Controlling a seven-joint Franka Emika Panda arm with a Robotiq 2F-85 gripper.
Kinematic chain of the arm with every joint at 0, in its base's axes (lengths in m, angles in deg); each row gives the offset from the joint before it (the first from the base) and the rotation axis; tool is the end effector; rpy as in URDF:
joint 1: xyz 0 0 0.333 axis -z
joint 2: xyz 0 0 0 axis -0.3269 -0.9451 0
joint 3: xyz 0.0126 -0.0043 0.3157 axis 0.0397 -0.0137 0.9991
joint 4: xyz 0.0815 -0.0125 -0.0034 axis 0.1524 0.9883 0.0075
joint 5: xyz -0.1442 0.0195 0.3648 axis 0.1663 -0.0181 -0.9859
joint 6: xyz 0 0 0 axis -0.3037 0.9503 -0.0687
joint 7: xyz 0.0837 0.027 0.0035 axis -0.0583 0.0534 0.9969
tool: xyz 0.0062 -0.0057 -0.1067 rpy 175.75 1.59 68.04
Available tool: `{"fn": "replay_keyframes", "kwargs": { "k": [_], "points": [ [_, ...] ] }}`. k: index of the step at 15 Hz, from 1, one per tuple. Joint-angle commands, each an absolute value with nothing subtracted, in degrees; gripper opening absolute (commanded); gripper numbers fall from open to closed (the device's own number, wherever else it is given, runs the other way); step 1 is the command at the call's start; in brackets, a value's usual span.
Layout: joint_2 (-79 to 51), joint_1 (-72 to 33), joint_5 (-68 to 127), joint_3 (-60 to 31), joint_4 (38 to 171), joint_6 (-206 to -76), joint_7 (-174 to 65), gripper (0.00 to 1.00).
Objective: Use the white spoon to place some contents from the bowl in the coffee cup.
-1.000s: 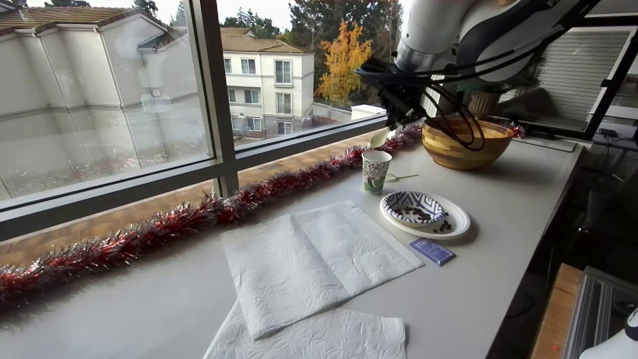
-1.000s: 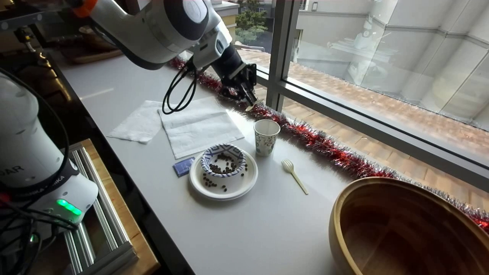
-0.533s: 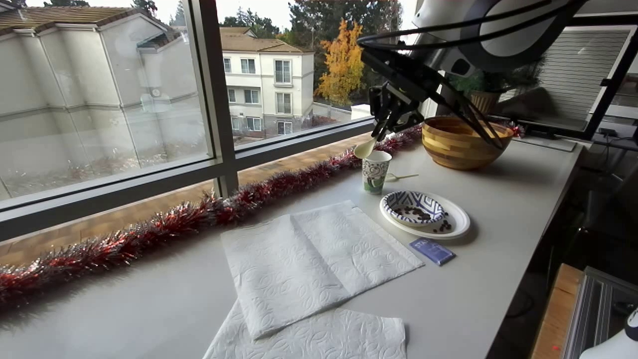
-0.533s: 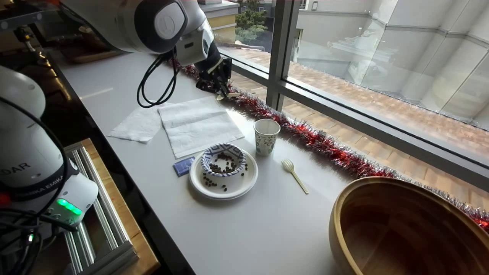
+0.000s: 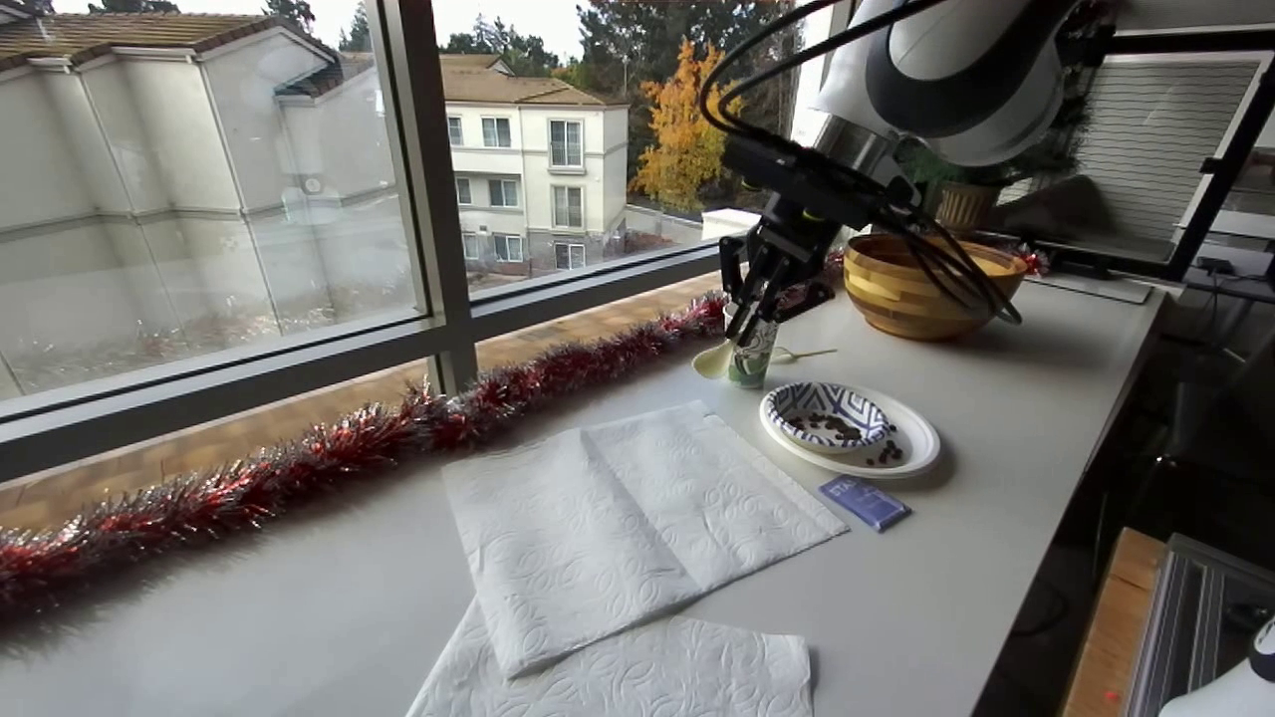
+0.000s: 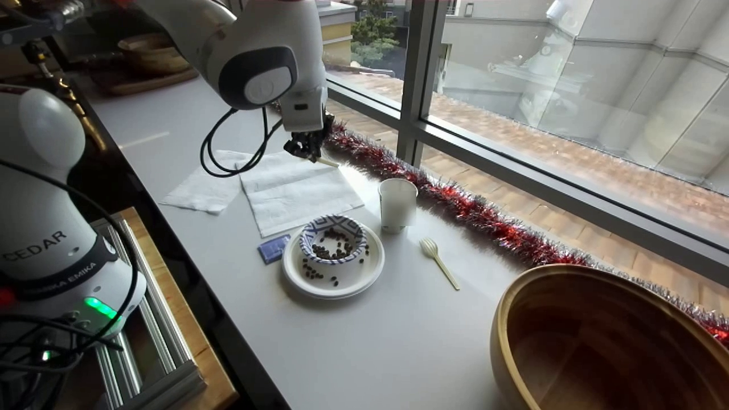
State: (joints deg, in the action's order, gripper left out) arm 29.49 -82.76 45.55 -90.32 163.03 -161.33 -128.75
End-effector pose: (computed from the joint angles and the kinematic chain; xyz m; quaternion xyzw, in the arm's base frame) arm 0.4318 -0.0863 0.2993 -0.7557 0.6289 -0.0127 0.1821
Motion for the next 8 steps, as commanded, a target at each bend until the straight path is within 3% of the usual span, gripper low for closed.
{"fn": "replay_keyframes", "kwargs": {
  "k": [1,8],
  "points": [
    [32.92,-91.35,32.97,-99.56,158.39,-153.9,-115.15,0.03],
    [31.94,-109.39,14.09,-117.37,149.14,-138.98,-102.46,0.03]
  ]
}}
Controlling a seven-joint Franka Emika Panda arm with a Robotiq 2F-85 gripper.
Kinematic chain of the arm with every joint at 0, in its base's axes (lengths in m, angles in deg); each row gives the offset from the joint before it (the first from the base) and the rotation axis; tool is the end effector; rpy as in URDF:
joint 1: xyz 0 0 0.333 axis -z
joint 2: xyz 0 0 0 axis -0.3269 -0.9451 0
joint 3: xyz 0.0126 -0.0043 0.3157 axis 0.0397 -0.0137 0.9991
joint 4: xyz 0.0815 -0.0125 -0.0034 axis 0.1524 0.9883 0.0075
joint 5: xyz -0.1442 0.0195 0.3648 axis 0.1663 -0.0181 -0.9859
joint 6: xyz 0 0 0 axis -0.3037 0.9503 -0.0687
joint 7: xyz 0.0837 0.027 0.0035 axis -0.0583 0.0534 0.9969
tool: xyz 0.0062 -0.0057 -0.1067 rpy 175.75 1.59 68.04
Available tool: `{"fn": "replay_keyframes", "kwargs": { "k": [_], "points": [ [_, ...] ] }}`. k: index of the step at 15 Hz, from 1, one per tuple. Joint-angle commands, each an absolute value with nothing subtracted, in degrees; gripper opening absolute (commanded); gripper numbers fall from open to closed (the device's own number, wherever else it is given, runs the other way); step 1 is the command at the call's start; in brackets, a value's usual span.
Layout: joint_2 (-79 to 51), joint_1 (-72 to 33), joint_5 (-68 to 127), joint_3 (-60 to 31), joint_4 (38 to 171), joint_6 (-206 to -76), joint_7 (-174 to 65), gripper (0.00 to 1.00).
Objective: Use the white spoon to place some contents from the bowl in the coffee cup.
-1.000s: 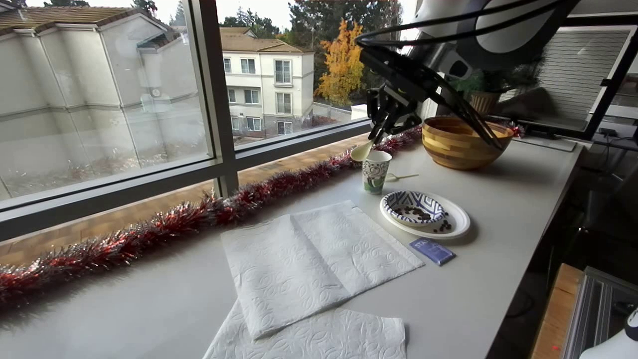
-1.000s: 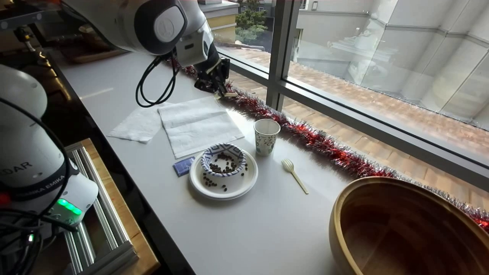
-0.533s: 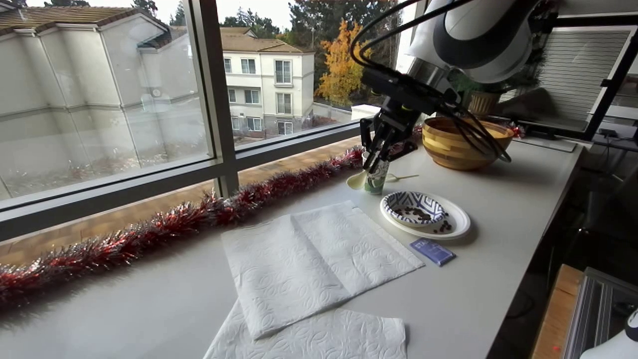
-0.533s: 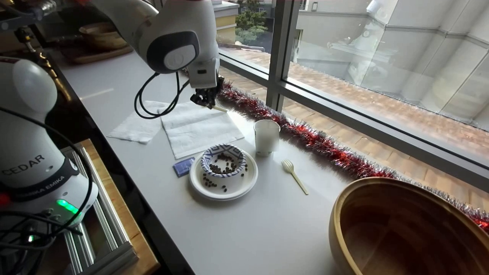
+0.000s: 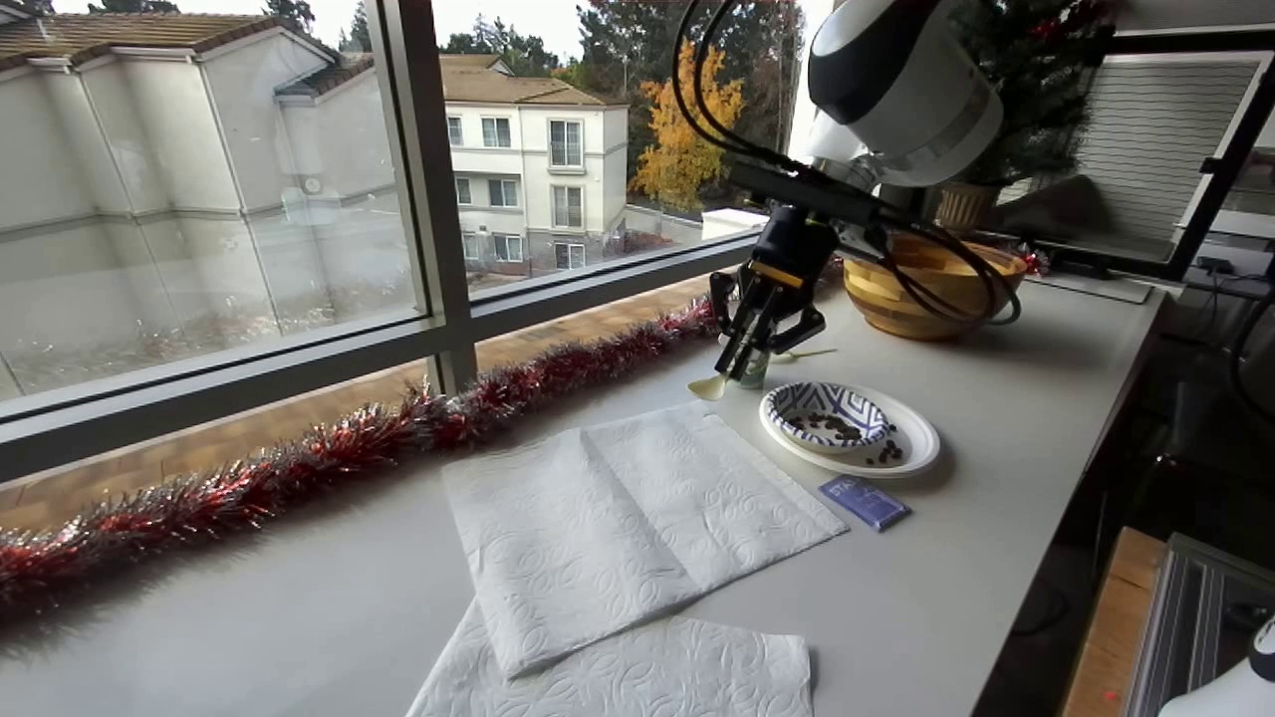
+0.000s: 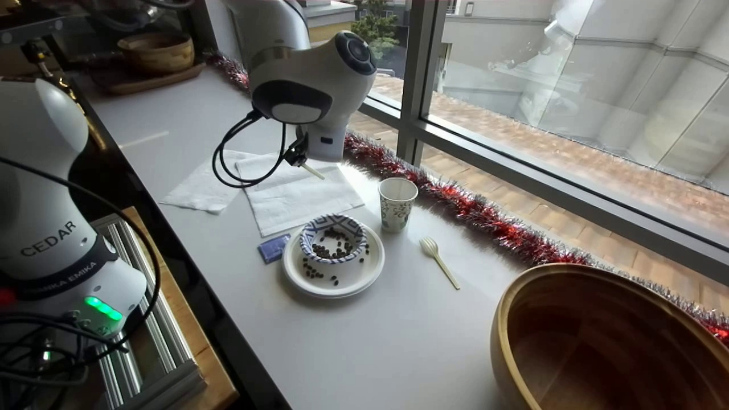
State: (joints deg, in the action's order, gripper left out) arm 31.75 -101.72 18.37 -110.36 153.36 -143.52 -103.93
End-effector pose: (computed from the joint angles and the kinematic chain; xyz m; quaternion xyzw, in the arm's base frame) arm 0.4496 -0.1056 0.2539 -0.7465 0.5900 0.1812 0.2487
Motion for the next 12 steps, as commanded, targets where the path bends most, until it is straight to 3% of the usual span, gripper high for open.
{"fn": "replay_keyframes", "kwargs": {
  "k": [1,12],
  "points": [
    [32.42,-111.97,14.25,-119.8,148.17,-138.63,-103.55,0.03],
    [36.55,-129.54,17.92,-134.96,142.77,-148.97,-119.42,0.03]
  ]
}}
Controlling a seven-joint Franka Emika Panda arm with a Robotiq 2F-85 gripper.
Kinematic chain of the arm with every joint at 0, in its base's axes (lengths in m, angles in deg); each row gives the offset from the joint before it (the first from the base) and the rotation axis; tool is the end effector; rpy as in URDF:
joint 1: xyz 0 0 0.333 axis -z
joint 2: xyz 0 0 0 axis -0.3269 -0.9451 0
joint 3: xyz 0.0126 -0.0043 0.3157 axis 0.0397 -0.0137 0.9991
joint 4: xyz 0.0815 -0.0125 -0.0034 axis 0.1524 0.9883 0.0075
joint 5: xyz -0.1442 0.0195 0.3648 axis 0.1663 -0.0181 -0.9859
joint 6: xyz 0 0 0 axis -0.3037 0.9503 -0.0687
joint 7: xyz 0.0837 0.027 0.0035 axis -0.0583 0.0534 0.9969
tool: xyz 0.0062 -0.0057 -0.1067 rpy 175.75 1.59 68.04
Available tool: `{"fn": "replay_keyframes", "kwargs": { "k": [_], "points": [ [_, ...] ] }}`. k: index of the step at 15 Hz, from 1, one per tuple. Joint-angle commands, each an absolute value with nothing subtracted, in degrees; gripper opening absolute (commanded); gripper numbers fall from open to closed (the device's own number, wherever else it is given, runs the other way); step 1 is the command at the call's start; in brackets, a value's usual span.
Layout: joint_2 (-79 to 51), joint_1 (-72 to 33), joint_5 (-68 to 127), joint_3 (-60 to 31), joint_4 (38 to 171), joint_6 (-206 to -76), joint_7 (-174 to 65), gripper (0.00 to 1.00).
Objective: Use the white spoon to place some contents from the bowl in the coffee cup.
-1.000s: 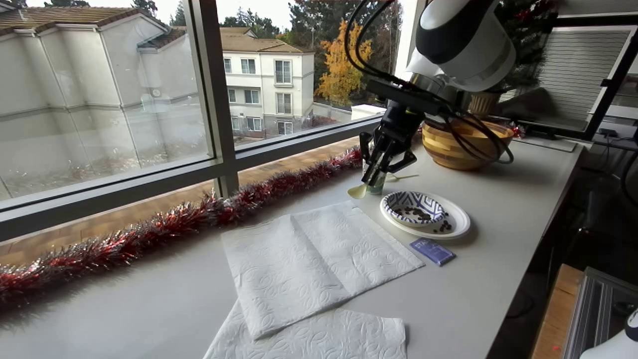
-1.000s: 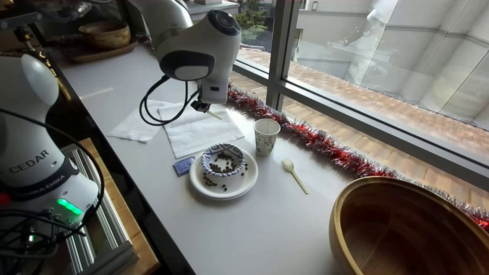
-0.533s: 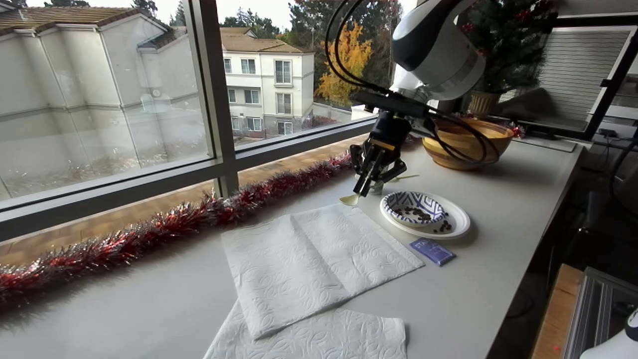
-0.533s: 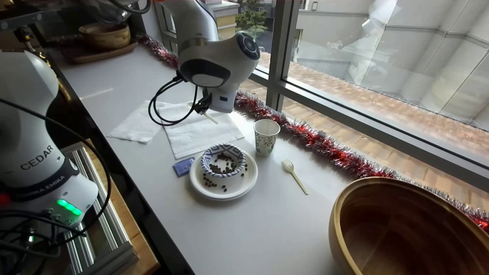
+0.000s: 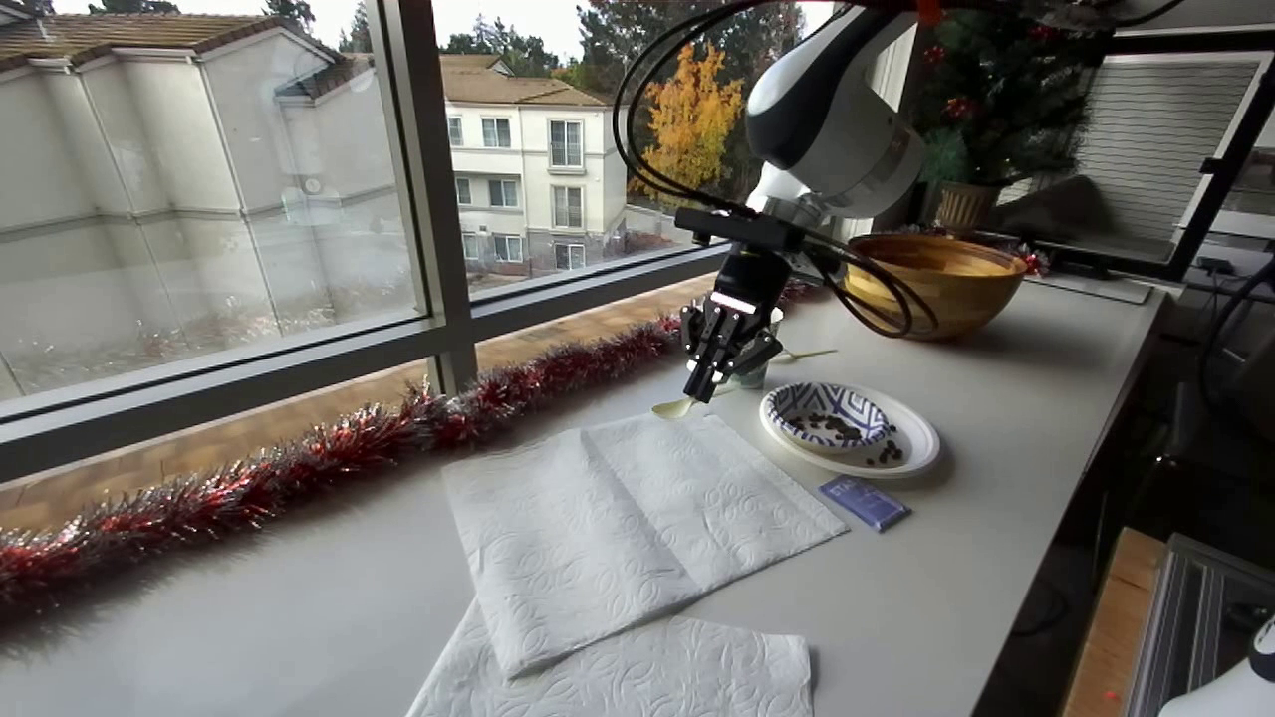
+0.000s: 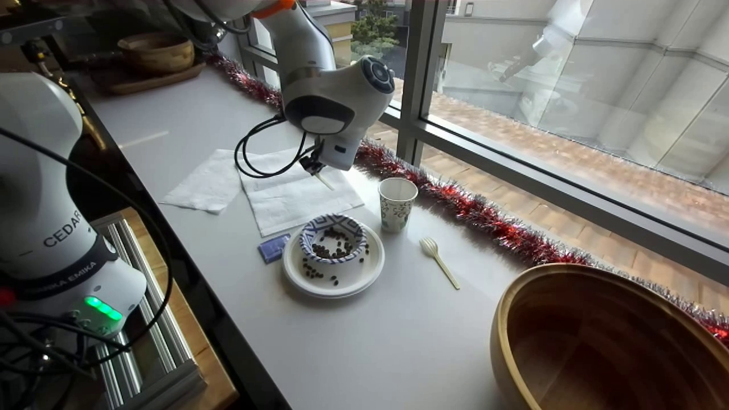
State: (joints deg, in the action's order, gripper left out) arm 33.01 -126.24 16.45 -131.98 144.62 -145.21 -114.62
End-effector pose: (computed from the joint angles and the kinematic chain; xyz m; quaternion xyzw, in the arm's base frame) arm 0.4951 -0.1025 0.2114 -0.6832 0.6687 0.2083 0.2069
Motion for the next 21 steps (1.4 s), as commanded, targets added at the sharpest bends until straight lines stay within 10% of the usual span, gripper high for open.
{"fn": "replay_keyframes", "kwargs": {
  "k": [1,12,13,21],
  "points": [
    [36.87,-130.45,17.79,-135.75,142.82,-150.64,-120.71,0.03],
    [42.44,-142.09,19.22,-146.91,140.4,-159.37,-129.54,0.03],
    [41.74,-143.38,19.78,-148.1,140.42,-158.72,-130.58,0.38],
    [18.64,-132.87,25.12,-135.53,152.55,-148.06,-126.77,0.88]
  ]
}}
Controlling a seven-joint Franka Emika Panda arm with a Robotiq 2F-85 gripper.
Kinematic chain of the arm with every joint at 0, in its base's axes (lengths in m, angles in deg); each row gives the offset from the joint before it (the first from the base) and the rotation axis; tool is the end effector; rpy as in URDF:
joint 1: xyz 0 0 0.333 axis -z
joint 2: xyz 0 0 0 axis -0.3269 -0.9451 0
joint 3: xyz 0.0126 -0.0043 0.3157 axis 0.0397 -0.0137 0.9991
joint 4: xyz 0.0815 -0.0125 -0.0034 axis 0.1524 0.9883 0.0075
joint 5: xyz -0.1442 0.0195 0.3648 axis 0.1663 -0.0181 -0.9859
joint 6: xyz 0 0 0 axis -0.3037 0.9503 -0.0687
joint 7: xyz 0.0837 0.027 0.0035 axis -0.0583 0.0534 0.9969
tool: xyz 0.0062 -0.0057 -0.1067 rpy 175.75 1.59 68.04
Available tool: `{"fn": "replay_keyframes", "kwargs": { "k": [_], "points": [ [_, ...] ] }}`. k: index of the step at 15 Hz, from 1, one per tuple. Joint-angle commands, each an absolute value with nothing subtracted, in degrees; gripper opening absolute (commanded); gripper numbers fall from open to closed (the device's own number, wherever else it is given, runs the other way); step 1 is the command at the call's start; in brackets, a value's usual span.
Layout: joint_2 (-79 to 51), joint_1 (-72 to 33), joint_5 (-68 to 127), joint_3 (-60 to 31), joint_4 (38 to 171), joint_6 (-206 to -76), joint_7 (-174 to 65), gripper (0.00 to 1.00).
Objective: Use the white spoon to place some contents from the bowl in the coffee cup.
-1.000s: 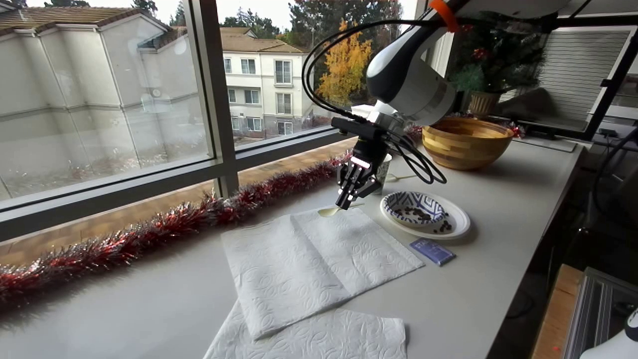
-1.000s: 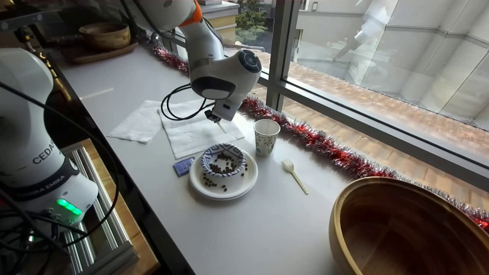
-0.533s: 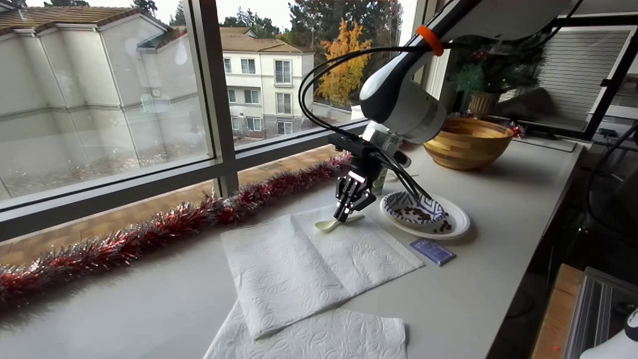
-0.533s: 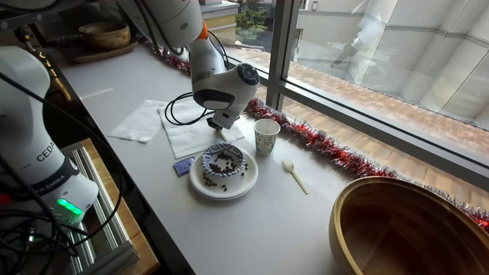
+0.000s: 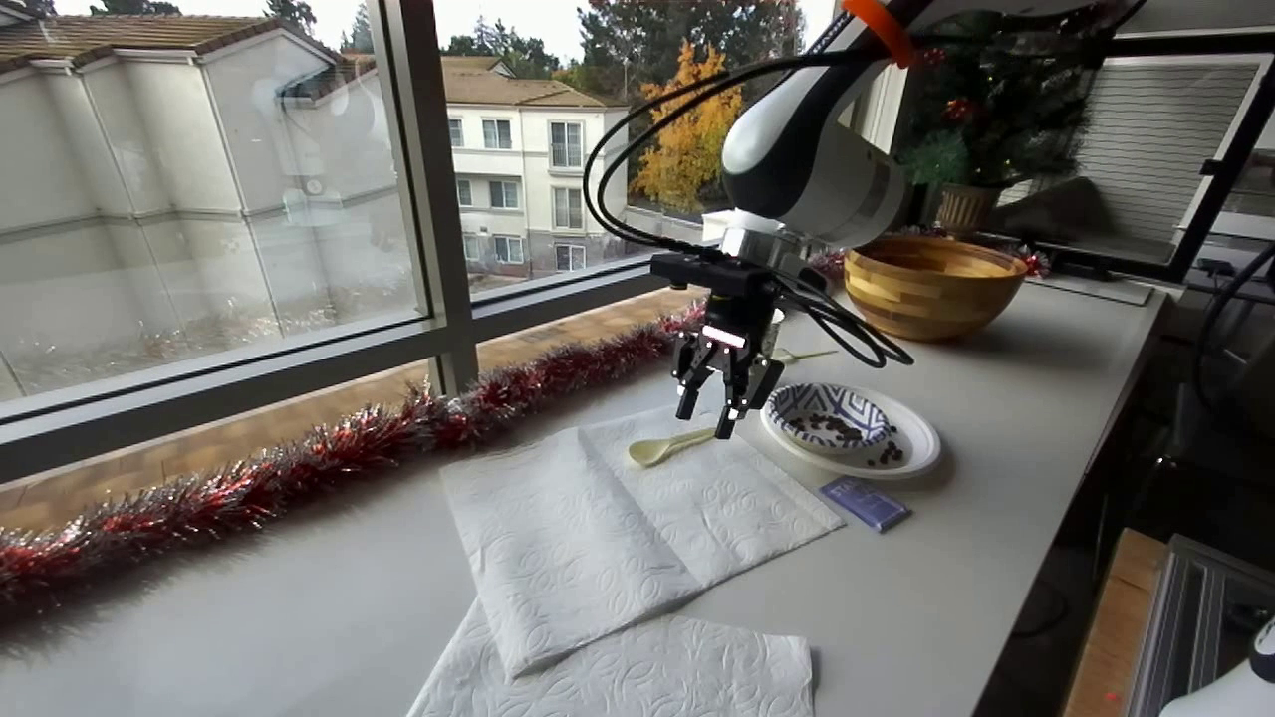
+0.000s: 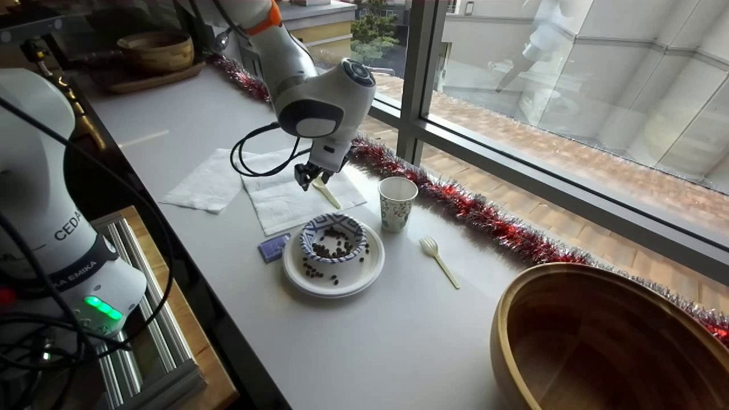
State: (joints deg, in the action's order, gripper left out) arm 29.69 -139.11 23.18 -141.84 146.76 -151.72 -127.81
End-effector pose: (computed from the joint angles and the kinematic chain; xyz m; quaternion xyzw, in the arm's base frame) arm 0.4928 -0.0767 0.1882 -0.6674 0.7160 0.1648 0.1217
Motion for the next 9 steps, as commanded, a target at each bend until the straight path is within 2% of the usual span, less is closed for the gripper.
{"fn": "replay_keyframes", "kwargs": {
  "k": [1,2,4,5,7,9],
  "points": [
    [15.53,-130.23,25.52,-132.41,153.5,-147.07,-126.78,0.95],
    [12.51,-127.2,25.61,-128.85,154.26,-145.91,-126.72,1.0],
    [6.92,-120.36,25.01,-120.28,154.85,-143.6,-126.06,1.0],
    [14.55,-125.98,24.82,-126.8,152.5,-145.78,-126.93,0.98],
    [9.95,-122.08,24.82,-121.83,153.52,-144.32,-126.88,1.0],
    [7.79,-121.54,24.82,-120.89,154.34,-144.14,-126.88,1.0]
  ]
}}
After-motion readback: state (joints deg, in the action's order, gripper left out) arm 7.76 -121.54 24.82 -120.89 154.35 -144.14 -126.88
